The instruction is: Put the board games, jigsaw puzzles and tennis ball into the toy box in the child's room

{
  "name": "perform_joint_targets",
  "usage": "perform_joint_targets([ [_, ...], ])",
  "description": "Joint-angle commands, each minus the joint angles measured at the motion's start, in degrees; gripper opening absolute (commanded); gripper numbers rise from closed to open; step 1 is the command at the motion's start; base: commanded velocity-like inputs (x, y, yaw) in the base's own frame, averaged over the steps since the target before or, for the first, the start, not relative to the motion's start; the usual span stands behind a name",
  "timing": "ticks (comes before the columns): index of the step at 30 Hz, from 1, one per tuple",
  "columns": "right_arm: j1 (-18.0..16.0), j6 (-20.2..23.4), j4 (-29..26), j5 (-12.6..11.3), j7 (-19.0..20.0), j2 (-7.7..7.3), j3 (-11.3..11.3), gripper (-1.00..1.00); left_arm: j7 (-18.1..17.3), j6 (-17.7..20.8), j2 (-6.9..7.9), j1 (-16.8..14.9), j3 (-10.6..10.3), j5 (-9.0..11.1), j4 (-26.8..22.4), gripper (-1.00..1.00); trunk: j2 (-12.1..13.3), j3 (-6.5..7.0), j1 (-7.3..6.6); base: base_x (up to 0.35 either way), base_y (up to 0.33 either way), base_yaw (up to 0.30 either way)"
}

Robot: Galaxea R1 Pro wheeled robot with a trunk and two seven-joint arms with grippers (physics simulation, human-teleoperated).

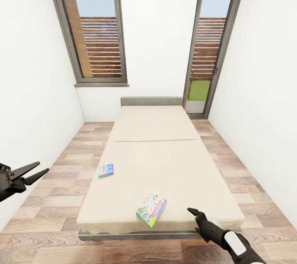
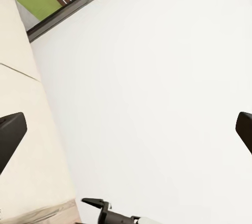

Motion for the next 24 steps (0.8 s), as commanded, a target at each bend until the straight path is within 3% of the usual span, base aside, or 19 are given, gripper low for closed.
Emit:
perform_joint_targets([
  [1, -0.1, 0.5, 0.0, -0.2, 0.1, 0.17, -0.4, 1.00, -0.2, 0.2, -0.01, 0.0, 0.0, 0.0, 0.0, 1.00, -0.5, -0.27, 0.24, 0.000, 0.000, 0.000],
  [24, -0.1, 0.7, 0.2, -0.6, 0.0, 0.49, -0.7, 1.00, -0.3, 0.2, -0.09, 0.0, 0.0, 0.0, -0.1, 1.00, -9.7, -4.39, 5.29, 0.000, 0.000, 0.000],
])
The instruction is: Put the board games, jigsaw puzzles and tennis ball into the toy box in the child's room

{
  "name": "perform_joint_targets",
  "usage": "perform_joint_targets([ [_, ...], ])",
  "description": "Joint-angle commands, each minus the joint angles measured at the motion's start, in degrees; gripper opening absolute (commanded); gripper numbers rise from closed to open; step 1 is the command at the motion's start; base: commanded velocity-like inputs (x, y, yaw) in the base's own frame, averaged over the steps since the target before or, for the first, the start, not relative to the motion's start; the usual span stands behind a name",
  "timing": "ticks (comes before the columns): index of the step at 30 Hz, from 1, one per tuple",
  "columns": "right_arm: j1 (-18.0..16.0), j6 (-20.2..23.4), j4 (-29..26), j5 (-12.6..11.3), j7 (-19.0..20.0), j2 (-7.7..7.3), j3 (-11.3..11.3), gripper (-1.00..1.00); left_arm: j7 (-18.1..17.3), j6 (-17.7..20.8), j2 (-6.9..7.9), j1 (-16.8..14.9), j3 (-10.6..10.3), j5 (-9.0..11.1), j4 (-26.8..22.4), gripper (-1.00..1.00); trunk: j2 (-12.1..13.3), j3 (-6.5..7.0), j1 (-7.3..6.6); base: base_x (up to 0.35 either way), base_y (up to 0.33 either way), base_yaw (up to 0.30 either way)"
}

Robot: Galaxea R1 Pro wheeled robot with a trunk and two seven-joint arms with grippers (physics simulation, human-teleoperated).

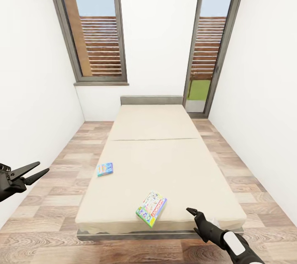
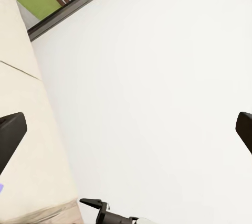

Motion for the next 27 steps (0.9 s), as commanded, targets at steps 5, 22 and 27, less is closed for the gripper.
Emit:
perform_joint_targets([
  [5, 0.0, 0.4, 0.0, -0.2, 0.0, 0.04, -0.5, 1.00, -0.2, 0.2, 0.01, 0.0, 0.0, -0.1, 0.0, 1.00, -2.1, -0.97, 1.11, 0.000, 0.000, 0.000],
  [22, 0.0, -0.1, 0.5, -3.5, -0.1, 0.07, -0.4, 1.00, -0.1, 0.2, -0.06, 0.0, 0.0, 0.0, 0.0, 1.00, -8.9, -4.02, 4.84, 0.000, 0.000, 0.000],
  [27, -0.1, -0.3, 2.0, -3.6, 0.0, 0.06, -0.4, 1.00, 0.0, 0.2, -0.08, 0.0, -0.1, 0.0, 0.0, 1.00, -10.9, -4.92, 5.94, 0.000, 0.000, 0.000],
])
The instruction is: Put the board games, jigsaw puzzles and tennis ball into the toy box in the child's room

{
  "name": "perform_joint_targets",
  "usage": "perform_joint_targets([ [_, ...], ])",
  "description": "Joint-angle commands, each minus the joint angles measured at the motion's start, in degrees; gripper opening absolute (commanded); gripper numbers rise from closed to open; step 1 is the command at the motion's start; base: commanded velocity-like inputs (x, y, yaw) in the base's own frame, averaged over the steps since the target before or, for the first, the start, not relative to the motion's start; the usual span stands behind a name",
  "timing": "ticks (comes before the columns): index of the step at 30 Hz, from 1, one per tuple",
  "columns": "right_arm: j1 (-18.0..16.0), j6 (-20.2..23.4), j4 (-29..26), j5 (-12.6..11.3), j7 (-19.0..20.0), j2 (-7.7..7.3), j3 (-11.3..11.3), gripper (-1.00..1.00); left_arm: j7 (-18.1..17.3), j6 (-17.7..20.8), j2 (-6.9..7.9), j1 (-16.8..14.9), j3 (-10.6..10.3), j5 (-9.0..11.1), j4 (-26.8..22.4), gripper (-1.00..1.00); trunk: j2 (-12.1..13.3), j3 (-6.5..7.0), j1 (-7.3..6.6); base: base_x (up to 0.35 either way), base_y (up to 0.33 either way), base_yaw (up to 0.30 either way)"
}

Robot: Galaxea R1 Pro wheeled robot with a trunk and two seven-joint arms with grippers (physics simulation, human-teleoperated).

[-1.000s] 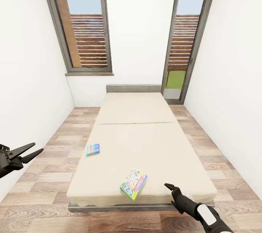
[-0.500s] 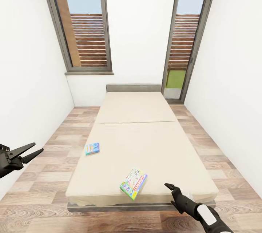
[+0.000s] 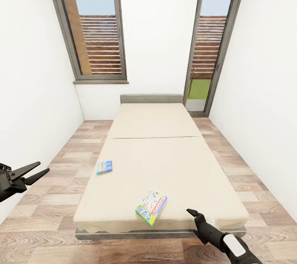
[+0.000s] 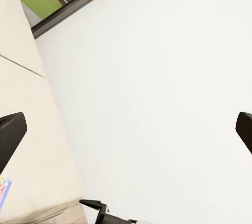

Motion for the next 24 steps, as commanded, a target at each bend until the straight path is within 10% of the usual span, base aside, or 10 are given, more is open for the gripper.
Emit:
perform_joint_targets([
  [1, 0.0, 0.4, 0.2, -0.1, 0.1, 0.02, -0.4, 1.00, -0.2, 0.2, 0.01, 0.0, 0.0, 0.0, 0.0, 1.00, -0.5, -0.25, 0.23, 0.000, 0.000, 0.000],
  [24, 0.0, 0.7, 0.5, -0.1, 0.4, 0.01, -0.4, 1.00, -0.3, 0.2, 0.01, 0.0, 0.1, 0.0, -0.1, 1.00, -9.7, -4.37, 5.28, 0.000, 0.000, 0.000],
])
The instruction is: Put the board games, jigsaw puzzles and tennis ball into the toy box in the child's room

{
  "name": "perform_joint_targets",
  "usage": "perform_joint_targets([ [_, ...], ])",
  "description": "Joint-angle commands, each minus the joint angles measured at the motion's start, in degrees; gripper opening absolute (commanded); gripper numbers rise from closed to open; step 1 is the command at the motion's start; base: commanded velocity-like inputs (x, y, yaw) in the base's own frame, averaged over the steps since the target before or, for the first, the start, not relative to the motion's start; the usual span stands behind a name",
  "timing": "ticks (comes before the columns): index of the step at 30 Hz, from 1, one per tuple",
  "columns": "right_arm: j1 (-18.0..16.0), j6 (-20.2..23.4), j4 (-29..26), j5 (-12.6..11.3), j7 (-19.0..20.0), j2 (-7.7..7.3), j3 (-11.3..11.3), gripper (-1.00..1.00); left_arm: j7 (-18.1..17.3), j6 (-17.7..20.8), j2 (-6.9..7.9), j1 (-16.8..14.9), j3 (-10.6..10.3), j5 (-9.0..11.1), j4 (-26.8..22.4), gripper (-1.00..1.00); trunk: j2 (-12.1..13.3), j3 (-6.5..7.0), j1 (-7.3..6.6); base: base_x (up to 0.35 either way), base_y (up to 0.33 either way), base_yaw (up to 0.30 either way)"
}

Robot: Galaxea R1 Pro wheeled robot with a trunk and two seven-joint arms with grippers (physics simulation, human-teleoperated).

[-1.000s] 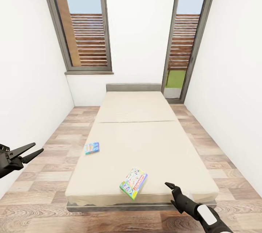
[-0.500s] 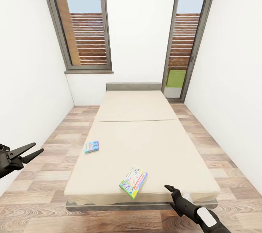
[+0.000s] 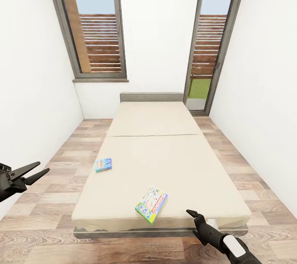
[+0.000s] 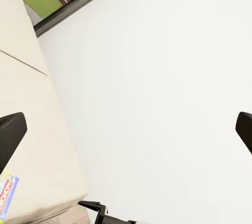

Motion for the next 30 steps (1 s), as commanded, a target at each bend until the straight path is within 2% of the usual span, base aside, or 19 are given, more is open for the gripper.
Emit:
perform_joint_targets([
  [1, 0.0, 0.5, 0.0, -0.1, 0.1, 0.02, -0.4, 1.00, -0.2, 0.2, 0.01, 0.0, 0.0, 0.0, 0.0, 1.00, -0.5, -0.24, 0.23, 0.000, 0.000, 0.000],
  [9, 0.0, 0.7, -0.1, -0.1, 1.5, 0.02, -0.2, 1.00, -0.3, 0.2, 0.01, 0.0, 0.0, 0.0, 0.0, 1.00, -3.7, -1.68, 1.98, 0.000, 0.000, 0.000],
  [15, 0.0, 0.6, -0.1, 0.4, 9.4, -0.03, 0.1, 1.00, -0.4, 0.2, 0.01, 0.0, 0.0, 0.0, 0.0, 1.00, -6.1, -2.76, 3.30, 0.000, 0.000, 0.000],
  [17, 0.0, 0.5, -0.1, 0.5, 10.9, -0.04, 0.1, 1.00, -0.5, 0.2, 0.01, 0.0, 0.0, 0.0, 0.0, 1.00, -6.9, -3.11, 3.74, 0.000, 0.000, 0.000],
  [30, 0.0, 0.5, -0.1, 0.6, 12.6, -0.06, 0.1, 1.00, -0.5, 0.2, 0.00, 0.0, 0.0, 0.0, 0.0, 1.00, -12.1, -5.45, 6.60, 0.000, 0.000, 0.000],
])
